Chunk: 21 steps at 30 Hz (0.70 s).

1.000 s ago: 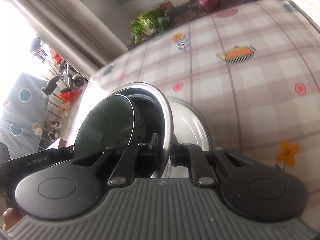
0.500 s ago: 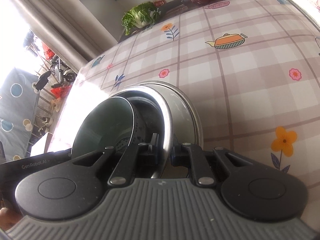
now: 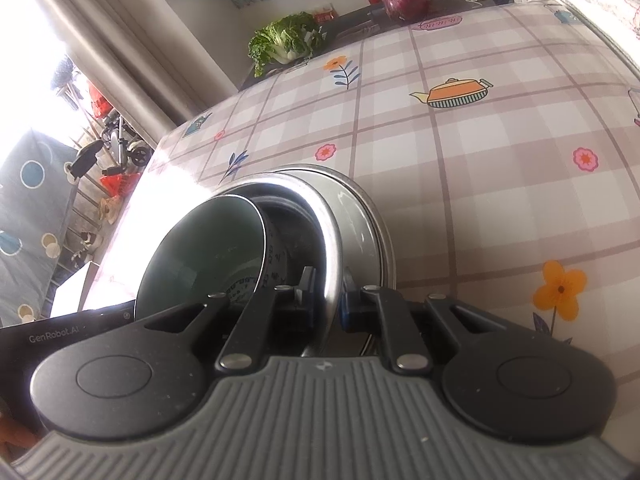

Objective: Organize plates and bowls
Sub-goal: 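Lift and carry the steel bowl with both grippers toward the white plate, then lower the steel bowl onto the white plate and open both grippers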

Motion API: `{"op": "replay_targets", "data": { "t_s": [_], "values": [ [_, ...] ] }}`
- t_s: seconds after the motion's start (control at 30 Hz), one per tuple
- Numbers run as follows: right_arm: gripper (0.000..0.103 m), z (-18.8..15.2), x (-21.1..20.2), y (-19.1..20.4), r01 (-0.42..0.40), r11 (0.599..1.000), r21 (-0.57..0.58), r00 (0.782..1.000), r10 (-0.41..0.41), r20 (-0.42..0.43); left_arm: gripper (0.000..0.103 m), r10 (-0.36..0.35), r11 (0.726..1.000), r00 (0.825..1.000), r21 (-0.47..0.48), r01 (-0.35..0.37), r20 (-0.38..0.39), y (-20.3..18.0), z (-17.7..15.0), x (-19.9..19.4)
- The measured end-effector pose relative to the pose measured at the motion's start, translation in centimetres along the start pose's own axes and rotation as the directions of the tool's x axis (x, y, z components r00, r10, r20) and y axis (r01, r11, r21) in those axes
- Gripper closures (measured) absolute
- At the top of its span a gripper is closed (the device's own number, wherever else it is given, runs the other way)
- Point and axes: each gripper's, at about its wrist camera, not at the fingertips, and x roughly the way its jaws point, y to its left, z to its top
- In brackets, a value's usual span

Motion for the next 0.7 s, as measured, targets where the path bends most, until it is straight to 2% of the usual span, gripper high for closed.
{"op": "replay_targets", "data": {
  "t_s": [0.13,0.17,0.2,0.27,0.3,0.37,0.53,0.6,0.63,0.67,0.7],
  "values": [
    [0.093,0.2,0.1,-0.4,-0.017,0.999,0.03,1.0,0.017,0.0,0.087,-0.049,0.995,0.999,-0.085,0.048,-0.014,1.4,0.6,-0.2],
    [0.092,0.3,0.1,-0.4,-0.018,0.999,0.032,1.0,0.018,0.001,0.078,-0.052,0.994,0.999,-0.1,0.051,-0.005,1.7,0.8,-0.6],
    [0.092,0.4,0.1,-0.4,-0.019,0.999,0.033,1.0,0.019,0.003,0.061,-0.037,0.994,0.999,-0.105,0.038,0.015,1.9,1.0,-1.0],
    [0.088,0.6,-0.2,-0.3,-0.016,0.999,0.029,1.0,0.015,0.007,0.043,-0.02,0.996,0.998,-0.088,0.026,0.065,1.9,1.4,-2.1],
    [0.086,0.7,-0.3,-0.2,-0.01,1.0,0.026,1.0,0.01,0.012,0.043,-0.025,0.996,0.996,-0.081,0.032,0.08,1.9,1.5,-2.5],
    [0.075,1.1,-0.8,-0.1,0.003,1.0,0.015,1.0,-0.004,0.028,0.04,-0.025,0.997,0.996,-0.075,0.032,0.088,1.8,1.8,-3.1],
    [0.07,1.7,-2.0,-0.1,0.001,1.0,0.007,0.999,-0.002,0.052,0.032,0.036,0.999,0.989,0.017,-0.039,0.142,0.2,1.3,-4.3],
    [0.054,1.7,-2.7,0.0,0.032,0.999,-0.004,0.997,-0.031,0.076,0.022,0.053,0.996,0.982,0.065,-0.065,0.179,-0.6,0.7,-4.9],
    [0.038,1.6,-3.2,0.2,0.058,0.998,-0.016,0.994,-0.056,0.096,0.021,0.063,0.993,0.978,0.09,-0.082,0.199,-1.0,0.4,-5.2],
    [0.03,1.6,-3.7,0.3,0.063,0.998,-0.03,0.991,-0.059,0.117,0.016,0.074,0.989,0.973,0.113,-0.1,0.22,-1.5,0.2,-5.6],
    [0.029,1.5,-4.2,0.3,0.057,0.998,-0.039,0.99,-0.051,0.131,0.012,0.087,0.984,0.966,0.133,-0.122,0.242,-1.9,-0.2,-6.0]
  ]
}}
